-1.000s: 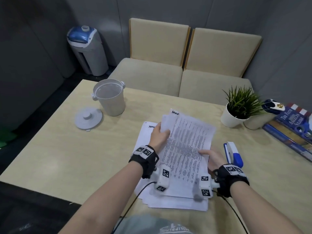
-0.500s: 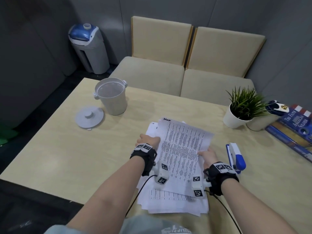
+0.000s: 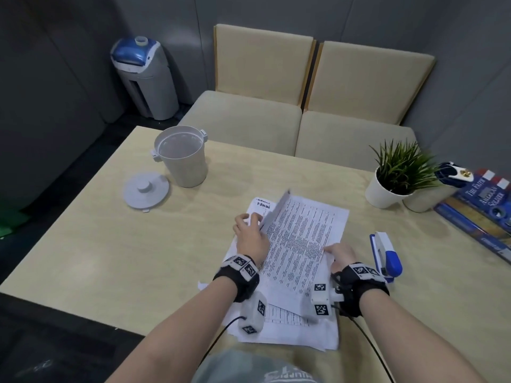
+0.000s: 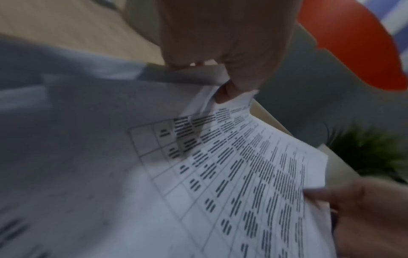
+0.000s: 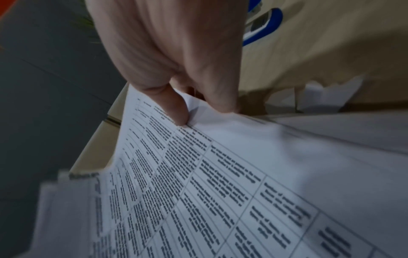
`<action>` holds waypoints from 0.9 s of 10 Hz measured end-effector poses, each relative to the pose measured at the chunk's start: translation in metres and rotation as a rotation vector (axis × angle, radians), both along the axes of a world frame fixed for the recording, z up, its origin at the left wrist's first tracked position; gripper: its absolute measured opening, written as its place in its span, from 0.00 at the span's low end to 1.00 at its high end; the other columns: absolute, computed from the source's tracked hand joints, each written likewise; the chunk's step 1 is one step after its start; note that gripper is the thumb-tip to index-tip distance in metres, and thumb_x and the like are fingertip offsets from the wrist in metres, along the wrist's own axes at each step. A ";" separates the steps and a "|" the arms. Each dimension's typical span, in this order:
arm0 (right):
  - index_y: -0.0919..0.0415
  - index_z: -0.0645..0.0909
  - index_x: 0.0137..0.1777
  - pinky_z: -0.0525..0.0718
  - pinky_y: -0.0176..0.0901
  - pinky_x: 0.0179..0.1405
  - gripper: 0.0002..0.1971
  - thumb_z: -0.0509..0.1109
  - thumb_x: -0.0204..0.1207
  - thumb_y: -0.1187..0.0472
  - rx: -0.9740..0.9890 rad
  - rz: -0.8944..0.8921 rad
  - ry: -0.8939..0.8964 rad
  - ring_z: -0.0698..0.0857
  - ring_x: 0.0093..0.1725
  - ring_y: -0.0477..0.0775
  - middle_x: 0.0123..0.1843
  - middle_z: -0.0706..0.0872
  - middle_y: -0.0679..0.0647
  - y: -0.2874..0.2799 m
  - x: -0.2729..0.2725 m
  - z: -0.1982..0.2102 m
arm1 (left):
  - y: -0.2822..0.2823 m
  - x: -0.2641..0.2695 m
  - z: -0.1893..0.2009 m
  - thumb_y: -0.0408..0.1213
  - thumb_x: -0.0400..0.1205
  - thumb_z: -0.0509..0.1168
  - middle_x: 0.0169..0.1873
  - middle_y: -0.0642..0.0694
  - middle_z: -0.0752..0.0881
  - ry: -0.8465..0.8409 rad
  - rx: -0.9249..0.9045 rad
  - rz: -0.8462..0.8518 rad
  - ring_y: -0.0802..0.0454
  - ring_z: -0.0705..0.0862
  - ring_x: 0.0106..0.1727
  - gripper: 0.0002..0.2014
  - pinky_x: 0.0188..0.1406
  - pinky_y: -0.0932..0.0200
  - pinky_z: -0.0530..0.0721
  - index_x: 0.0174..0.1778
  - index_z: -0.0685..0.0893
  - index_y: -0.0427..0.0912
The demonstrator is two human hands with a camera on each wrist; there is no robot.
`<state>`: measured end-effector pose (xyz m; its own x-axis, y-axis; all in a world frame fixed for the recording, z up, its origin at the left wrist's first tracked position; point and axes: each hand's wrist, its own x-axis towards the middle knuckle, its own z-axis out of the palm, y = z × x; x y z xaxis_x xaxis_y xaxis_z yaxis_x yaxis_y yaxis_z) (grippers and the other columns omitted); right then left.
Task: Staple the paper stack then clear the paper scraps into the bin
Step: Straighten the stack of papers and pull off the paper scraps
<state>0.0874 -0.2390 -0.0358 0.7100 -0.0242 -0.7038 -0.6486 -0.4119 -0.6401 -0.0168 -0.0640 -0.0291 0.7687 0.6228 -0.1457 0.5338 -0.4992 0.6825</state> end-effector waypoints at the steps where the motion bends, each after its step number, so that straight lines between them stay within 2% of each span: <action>1: 0.78 0.72 0.70 0.77 0.61 0.67 0.23 0.64 0.75 0.73 0.080 -0.079 -0.003 0.74 0.73 0.73 0.74 0.73 0.74 -0.001 0.000 -0.008 | 0.000 -0.001 0.006 0.26 0.78 0.57 0.51 0.37 0.80 -0.029 -0.102 0.012 0.39 0.80 0.39 0.15 0.33 0.50 0.76 0.61 0.68 0.37; 2: 0.68 0.67 0.75 0.73 0.64 0.70 0.39 0.74 0.61 0.65 0.103 -0.158 -0.033 0.71 0.74 0.69 0.79 0.67 0.62 -0.002 -0.002 -0.010 | 0.011 0.002 0.014 0.27 0.76 0.57 0.46 0.36 0.84 -0.124 -0.403 0.000 0.41 0.80 0.35 0.22 0.32 0.49 0.78 0.67 0.71 0.44; 3: 0.64 0.62 0.76 0.77 0.51 0.60 0.40 0.76 0.64 0.67 0.141 -0.161 -0.093 0.76 0.64 0.60 0.69 0.72 0.55 -0.004 -0.005 0.007 | 0.022 0.001 0.029 0.22 0.75 0.56 0.46 0.34 0.83 -0.255 -0.809 0.012 0.46 0.77 0.34 0.24 0.31 0.52 0.75 0.64 0.76 0.46; 4: 0.65 0.68 0.72 0.75 0.40 0.31 0.31 0.75 0.70 0.65 0.152 -0.122 -0.071 0.80 0.36 0.56 0.47 0.81 0.57 -0.012 -0.003 0.014 | 0.036 0.012 0.023 0.23 0.74 0.57 0.51 0.37 0.86 -0.205 -0.755 0.018 0.45 0.82 0.44 0.19 0.45 0.53 0.79 0.57 0.81 0.43; 5: 0.75 0.72 0.71 0.81 0.51 0.56 0.30 0.74 0.73 0.60 0.009 -0.025 -0.079 0.82 0.61 0.67 0.66 0.81 0.67 -0.012 0.001 0.008 | 0.046 0.025 -0.007 0.38 0.63 0.59 0.61 0.31 0.83 0.018 -0.498 0.038 0.38 0.84 0.55 0.21 0.60 0.44 0.84 0.52 0.84 0.50; 6: 0.71 0.73 0.72 0.74 0.60 0.71 0.27 0.71 0.74 0.62 -0.012 0.018 -0.083 0.77 0.70 0.68 0.74 0.77 0.65 -0.010 0.006 -0.015 | 0.039 0.031 -0.010 0.39 0.69 0.61 0.71 0.36 0.71 0.202 -0.361 0.043 0.33 0.77 0.67 0.31 0.72 0.38 0.76 0.72 0.75 0.53; 7: 0.73 0.66 0.76 0.67 0.60 0.74 0.23 0.61 0.81 0.72 0.024 -0.058 -0.020 0.71 0.75 0.68 0.78 0.71 0.64 0.001 -0.004 0.008 | 0.031 0.031 -0.001 0.45 0.67 0.60 0.69 0.37 0.68 0.174 -0.381 0.049 0.34 0.79 0.64 0.35 0.71 0.42 0.77 0.76 0.71 0.53; 8: 0.74 0.66 0.75 0.70 0.55 0.68 0.21 0.56 0.82 0.75 0.052 -0.114 -0.009 0.71 0.74 0.68 0.76 0.72 0.64 0.001 -0.007 0.016 | 0.027 0.034 -0.008 0.46 0.69 0.60 0.65 0.37 0.74 0.128 -0.318 0.009 0.41 0.81 0.55 0.33 0.61 0.47 0.83 0.75 0.72 0.51; 9: 0.71 0.67 0.75 0.72 0.58 0.66 0.22 0.57 0.81 0.73 0.057 -0.136 0.000 0.73 0.72 0.69 0.75 0.73 0.63 0.001 -0.008 0.006 | 0.008 0.026 0.010 0.36 0.80 0.59 0.58 0.37 0.76 0.016 -0.111 -0.091 0.41 0.79 0.51 0.19 0.57 0.44 0.82 0.68 0.76 0.38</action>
